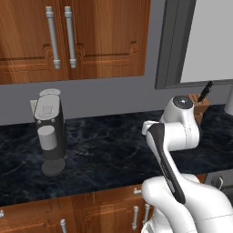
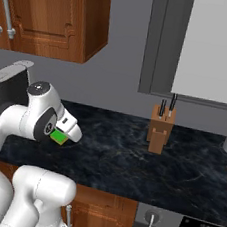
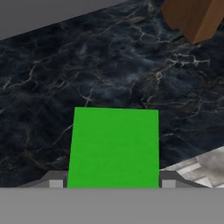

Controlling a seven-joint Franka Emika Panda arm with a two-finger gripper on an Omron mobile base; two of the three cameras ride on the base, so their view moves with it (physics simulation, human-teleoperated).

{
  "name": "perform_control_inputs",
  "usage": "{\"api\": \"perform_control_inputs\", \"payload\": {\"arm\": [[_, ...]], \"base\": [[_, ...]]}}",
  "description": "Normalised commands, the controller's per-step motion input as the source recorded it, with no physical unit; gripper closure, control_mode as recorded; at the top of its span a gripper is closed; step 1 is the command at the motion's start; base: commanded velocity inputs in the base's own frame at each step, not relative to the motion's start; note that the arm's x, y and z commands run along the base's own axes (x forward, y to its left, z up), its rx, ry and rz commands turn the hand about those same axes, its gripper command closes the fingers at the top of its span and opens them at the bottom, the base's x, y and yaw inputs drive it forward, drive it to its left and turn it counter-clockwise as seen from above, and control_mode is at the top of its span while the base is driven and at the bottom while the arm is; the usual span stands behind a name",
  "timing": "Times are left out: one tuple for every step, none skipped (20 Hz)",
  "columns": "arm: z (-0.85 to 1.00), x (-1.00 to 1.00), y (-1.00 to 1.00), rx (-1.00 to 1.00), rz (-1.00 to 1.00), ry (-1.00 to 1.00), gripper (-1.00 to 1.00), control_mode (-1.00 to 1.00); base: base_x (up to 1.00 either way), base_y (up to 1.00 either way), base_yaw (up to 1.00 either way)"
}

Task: Pick up the sponge from the counter and clean the cutting board by briefly scrubbing or pressing down on the cutting board. Once finished, release the sponge.

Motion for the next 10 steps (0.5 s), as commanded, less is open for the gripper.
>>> {"api": "perform_control_inputs", "payload": {"arm": [[0.0,0.0,0.0,0.0,0.0,0.0,1.0,-1.0],[0.0,0.0,0.0,0.0,0.0,0.0,1.0,1.0],[0.0,0.0,0.0,0.0,0.0,0.0,1.0,1.0],[0.0,0.0,0.0,0.0,0.0,0.0,1.0,1.0],[0.0,0.0,0.0,0.0,0.0,0.0,1.0,1.0],[0.0,0.0,0.0,0.0,0.0,0.0,1.0,1.0],[0.0,0.0,0.0,0.0,0.0,0.0,1.0,1.0],[0.0,0.0,0.0,0.0,0.0,0.0,1.0,1.0],[0.0,0.0,0.0,0.0,0.0,0.0,1.0,1.0],[0.0,0.0,0.0,0.0,0.0,0.0,1.0,1.0]], "base": [[0.0,0.0,0.0],[-0.12,0.0,0.0],[-0.19,0.0,0.0],[-0.34,0.0,0.0],[-0.37,-0.04,0.0],[-0.45,-0.06,-0.02],[-0.42,-0.09,-0.06],[-0.46,-0.16,-0.08],[-0.45,-0.24,-0.09],[-0.45,-0.31,-0.1]]}}
